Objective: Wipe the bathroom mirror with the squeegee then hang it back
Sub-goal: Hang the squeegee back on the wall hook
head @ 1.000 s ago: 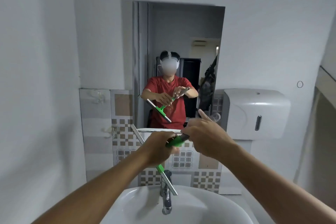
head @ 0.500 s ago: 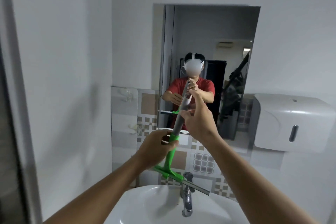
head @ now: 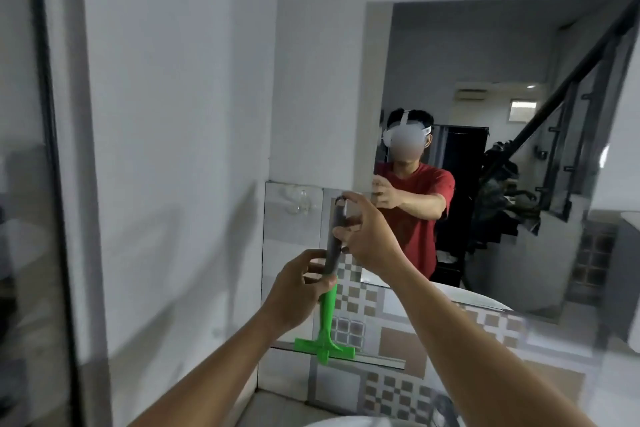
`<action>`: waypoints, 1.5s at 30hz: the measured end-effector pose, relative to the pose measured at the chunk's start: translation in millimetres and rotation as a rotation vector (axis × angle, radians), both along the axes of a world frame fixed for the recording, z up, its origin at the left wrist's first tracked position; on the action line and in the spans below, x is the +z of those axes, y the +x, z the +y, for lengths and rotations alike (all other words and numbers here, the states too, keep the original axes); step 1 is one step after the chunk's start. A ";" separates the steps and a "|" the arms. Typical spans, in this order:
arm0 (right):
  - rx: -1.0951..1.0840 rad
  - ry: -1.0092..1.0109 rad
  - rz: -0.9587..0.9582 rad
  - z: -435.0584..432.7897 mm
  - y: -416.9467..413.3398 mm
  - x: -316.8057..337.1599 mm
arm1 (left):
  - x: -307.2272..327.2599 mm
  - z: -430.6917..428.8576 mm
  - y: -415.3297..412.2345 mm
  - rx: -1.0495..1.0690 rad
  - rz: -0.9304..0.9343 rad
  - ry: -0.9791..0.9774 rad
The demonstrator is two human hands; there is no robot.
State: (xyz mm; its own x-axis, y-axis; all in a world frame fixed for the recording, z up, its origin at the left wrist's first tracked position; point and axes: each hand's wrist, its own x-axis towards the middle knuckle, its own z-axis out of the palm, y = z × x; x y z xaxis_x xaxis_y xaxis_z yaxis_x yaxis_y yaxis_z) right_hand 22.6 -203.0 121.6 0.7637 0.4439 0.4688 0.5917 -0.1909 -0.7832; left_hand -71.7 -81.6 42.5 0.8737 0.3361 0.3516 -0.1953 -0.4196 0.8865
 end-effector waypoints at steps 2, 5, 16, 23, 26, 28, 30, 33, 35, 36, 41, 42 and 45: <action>0.019 -0.008 0.011 22.4 14.0 -3.9 | -3.1 17.6 11.0 0.041 -0.007 -0.029; 0.042 -0.026 0.012 50.5 32.9 -6.7 | -5.8 40.3 27.0 0.089 -0.021 -0.068; 0.024 -0.086 -0.040 107.7 75.3 -11.6 | -5.0 81.7 75.3 0.171 -0.107 -0.126; 0.010 -0.094 -0.075 117.1 84.8 -7.0 | -3.9 88.6 93.4 0.217 -0.196 -0.084; 0.024 -0.110 -0.082 118.4 85.7 -7.9 | -8.1 89.3 96.9 0.236 -0.228 -0.096; 0.032 -0.100 -0.069 118.5 87.5 -10.4 | -10.8 89.4 99.4 0.250 -0.232 -0.093; 0.033 -0.085 -0.056 120.0 88.4 -12.5 | -12.7 90.4 101.0 0.260 -0.230 -0.092; 0.033 -0.066 -0.048 123.0 88.4 -14.4 | -12.4 92.1 101.4 0.251 -0.248 -0.097; 0.029 -0.060 -0.052 124.1 87.0 -14.0 | -11.8 92.9 100.8 0.249 -0.259 -0.094; 0.024 -0.057 -0.055 124.1 86.1 -13.8 | -12.0 93.3 100.9 0.252 -0.262 -0.086; 0.009 -0.026 -0.042 122.4 81.8 -23.9 | -24.3 93.5 103.1 0.285 -0.255 -0.034; 0.010 -0.029 -0.042 122.5 81.4 -27.8 | -28.7 93.3 103.6 0.295 -0.251 -0.024; 0.009 -0.045 -0.016 121.6 80.9 -39.5 | -41.8 92.8 106.0 0.317 -0.232 -0.001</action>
State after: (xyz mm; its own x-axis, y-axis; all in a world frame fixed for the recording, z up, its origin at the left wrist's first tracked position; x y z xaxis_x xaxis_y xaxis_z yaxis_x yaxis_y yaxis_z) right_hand 103.5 -81.4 82.1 0.7523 0.4714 0.4603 0.6058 -0.2204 -0.7645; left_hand 34.3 11.3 0.7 0.6241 0.5770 0.5268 -0.2511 -0.4904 0.8345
